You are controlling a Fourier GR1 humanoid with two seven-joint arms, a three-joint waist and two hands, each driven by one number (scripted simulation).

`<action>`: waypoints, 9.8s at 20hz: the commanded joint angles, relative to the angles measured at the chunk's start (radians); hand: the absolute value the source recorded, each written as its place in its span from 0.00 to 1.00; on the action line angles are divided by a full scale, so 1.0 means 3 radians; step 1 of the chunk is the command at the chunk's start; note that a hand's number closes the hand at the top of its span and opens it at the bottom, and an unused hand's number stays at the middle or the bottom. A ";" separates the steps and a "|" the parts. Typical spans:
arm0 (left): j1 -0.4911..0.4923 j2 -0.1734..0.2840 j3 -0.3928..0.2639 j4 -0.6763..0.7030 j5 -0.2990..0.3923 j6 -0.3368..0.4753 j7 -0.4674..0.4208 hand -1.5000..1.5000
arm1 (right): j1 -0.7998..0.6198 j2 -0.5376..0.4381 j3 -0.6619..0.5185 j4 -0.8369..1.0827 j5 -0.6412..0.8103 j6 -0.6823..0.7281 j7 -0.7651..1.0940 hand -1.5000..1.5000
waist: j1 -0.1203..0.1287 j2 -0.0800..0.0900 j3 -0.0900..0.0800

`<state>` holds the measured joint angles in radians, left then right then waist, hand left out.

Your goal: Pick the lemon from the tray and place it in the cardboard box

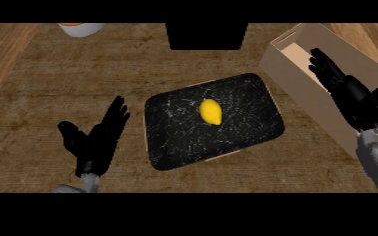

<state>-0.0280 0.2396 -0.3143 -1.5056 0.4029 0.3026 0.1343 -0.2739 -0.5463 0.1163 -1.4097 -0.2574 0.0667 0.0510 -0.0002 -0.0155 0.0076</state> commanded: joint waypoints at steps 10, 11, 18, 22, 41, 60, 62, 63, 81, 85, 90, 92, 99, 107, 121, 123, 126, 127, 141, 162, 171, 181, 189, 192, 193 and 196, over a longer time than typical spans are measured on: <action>-0.0133 0.0750 0.0655 -0.0320 0.0175 -0.0410 0.0083 0.50 | -0.0767 0.0729 0.0293 0.0082 0.0768 -0.0548 -0.1065 0.00 | 0.0147 0.0065 -0.0018; -0.0082 0.0753 0.0709 -0.0297 0.0187 -0.0428 0.0006 0.50 | -0.0604 0.0738 0.0382 0.0042 0.0776 -0.0407 -0.1422 0.00 | 0.0116 0.0064 -0.0018; 0.0074 0.0748 0.0740 -0.0505 0.0176 -0.0382 0.0181 0.50 | -0.0890 0.0255 0.0782 -0.0345 0.1235 0.0119 -0.0952 0.00 | 0.0026 0.0028 -0.0029; 0.0001 0.0856 0.0822 -0.0378 0.0179 -0.0460 0.0172 0.50 | -0.1147 -0.0018 0.1251 -0.0428 0.1965 0.0211 -0.0256 0.00 | 0.0021 0.0009 -0.0041; 0.0075 0.0709 0.0978 -0.0404 0.0127 -0.0660 0.0108 0.50 | -0.1879 0.1068 0.1677 -0.0065 0.2327 0.1900 0.2070 0.00 | 0.0021 0.0049 -0.0027; 0.0048 0.0545 0.1297 -0.0476 -0.0053 -0.0915 0.0368 0.50 | -0.1387 0.1299 0.1411 0.0106 0.3248 0.1915 0.1350 0.00 | 0.0022 0.0050 -0.0025; 0.0125 0.0475 0.1317 -0.0455 -0.0124 -0.0947 0.0230 0.50 | -0.1477 0.1407 0.1353 0.0130 0.3296 0.2012 0.1348 0.00 | 0.0021 0.0049 -0.0026; 0.0216 0.0394 0.1159 -0.0693 -0.0240 -0.0805 0.0373 0.50 | -0.1670 0.1443 0.1240 0.0327 0.3294 0.2021 0.1285 0.00 | 0.0034 0.0050 -0.0025; -0.0070 0.0240 0.1466 -0.0344 -0.0342 -0.1053 0.0329 0.50 | -0.1350 0.1718 0.1289 0.0703 0.4184 0.1879 0.1117 0.00 | 0.0017 0.0053 -0.0026; -0.0044 0.0225 0.1503 -0.0436 -0.0309 -0.1133 0.0439 0.50 | -0.1315 0.1684 0.1200 0.0454 0.4246 0.2158 0.1142 0.00 | 0.0010 0.0049 -0.0025; -0.0065 0.0091 0.1398 -0.0433 -0.0476 -0.1064 0.0407 0.50 | -0.1473 0.1818 0.1224 0.1233 0.4337 0.1619 0.0992 0.00 | 0.0036 0.0059 -0.0025; -0.0038 0.0165 0.1509 -0.0597 -0.0405 -0.1086 0.0579 0.50 | -0.1438 0.1733 0.1134 0.1134 0.4438 0.1826 0.0782 0.00 | 0.0024 0.0054 -0.0025; 0.0119 0.0058 0.1566 -0.0337 -0.0474 -0.1292 0.0212 0.50 | -0.1436 0.1756 0.1139 0.1267 0.4550 0.1780 0.0795 0.00 | 0.0024 0.0055 -0.0026; -0.0052 0.0065 0.1638 -0.0447 -0.0470 -0.1231 0.0508 0.50 | -0.1051 0.1684 0.1306 0.1203 0.4668 0.1522 0.0716 0.00 | 0.0007 0.0051 -0.0025; -0.0111 -0.0012 0.1629 -0.0646 -0.0541 -0.1201 0.0753 0.50 | -0.1546 0.1820 0.1328 0.1730 0.4596 0.1095 0.0365 1.00 | 0.0034 0.0054 -0.0025; 0.0135 -0.0061 0.1638 -0.0806 -0.0574 -0.1233 0.0657 0.50 | -0.1600 0.1820 0.1296 0.1784 0.4623 0.1118 0.0339 1.00 | 0.0040 0.0053 -0.0025; 0.0004 -0.0074 0.1652 -0.0544 -0.0597 -0.1228 0.0520 0.50 | -0.1344 0.1655 0.0784 0.1749 0.4502 0.0866 0.0528 1.00 | -0.0014 0.0055 -0.0025; 0.0127 -0.0006 0.1690 -0.0526 -0.0540 -0.1386 0.0418 0.50 | -0.1186 0.1739 0.0701 0.1729 0.4466 0.0743 0.0721 1.00 | -0.0019 0.0052 -0.0026; 0.0202 -0.0049 0.1721 -0.0657 -0.0536 -0.1408 0.0443 0.50 | -0.0868 0.1610 0.0467 0.0318 0.4530 0.0631 0.1258 1.00 | 0.0003 0.0036 -0.0026; 0.0002 0.0048 0.1850 -0.0485 -0.0510 -0.1467 0.0543 0.50 | -0.1310 0.1075 -0.0538 -0.1208 0.4675 0.1027 0.1985 1.00 | 0.0012 0.0051 -0.0026; -0.0124 -0.0028 0.1814 -0.0460 -0.0557 -0.1409 0.0557 0.50 | -0.1371 0.0608 -0.0913 -0.0272 0.4480 0.0613 0.1161 1.00 | 0.0025 0.0058 -0.0025; -0.0210 -0.0098 0.1753 -0.0497 -0.0658 -0.1319 0.0626 0.50 | -0.1321 0.0632 -0.1067 0.0757 0.4424 -0.0119 0.0615 1.00 | 0.0037 0.0063 -0.0024; -0.0164 -0.0053 0.1825 -0.0512 -0.0590 -0.1381 0.0643 0.50 | -0.1340 0.0514 -0.1403 0.1684 0.4222 -0.0033 0.0598 0.00 | 0.0063 0.0075 -0.0023; -0.0111 -0.0012 0.1884 -0.0379 -0.0556 -0.1516 0.0487 0.50 | -0.1429 0.0453 -0.1389 0.2017 0.4143 -0.0088 0.0288 0.00 | 0.0050 0.0067 -0.0024; -0.0097 -0.0060 0.1809 -0.0654 -0.0605 -0.1385 0.0673 0.50 | -0.1432 0.0496 -0.1350 0.2087 0.4132 -0.0102 0.0194 0.00 | 0.0059 0.0065 -0.0023; -0.0084 0.0000 0.1916 -0.0517 -0.0526 -0.1485 0.0597 0.50 | -0.1161 0.0620 -0.1372 0.1740 0.3956 -0.0263 -0.0018 0.00 | 0.0021 0.0054 -0.0025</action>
<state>-0.0570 0.2166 0.2302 -1.6610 0.2204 -0.1215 0.3096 -0.6710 -0.3903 -0.2915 -0.8939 0.9641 0.0422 0.1155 0.0093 -0.0048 -0.0068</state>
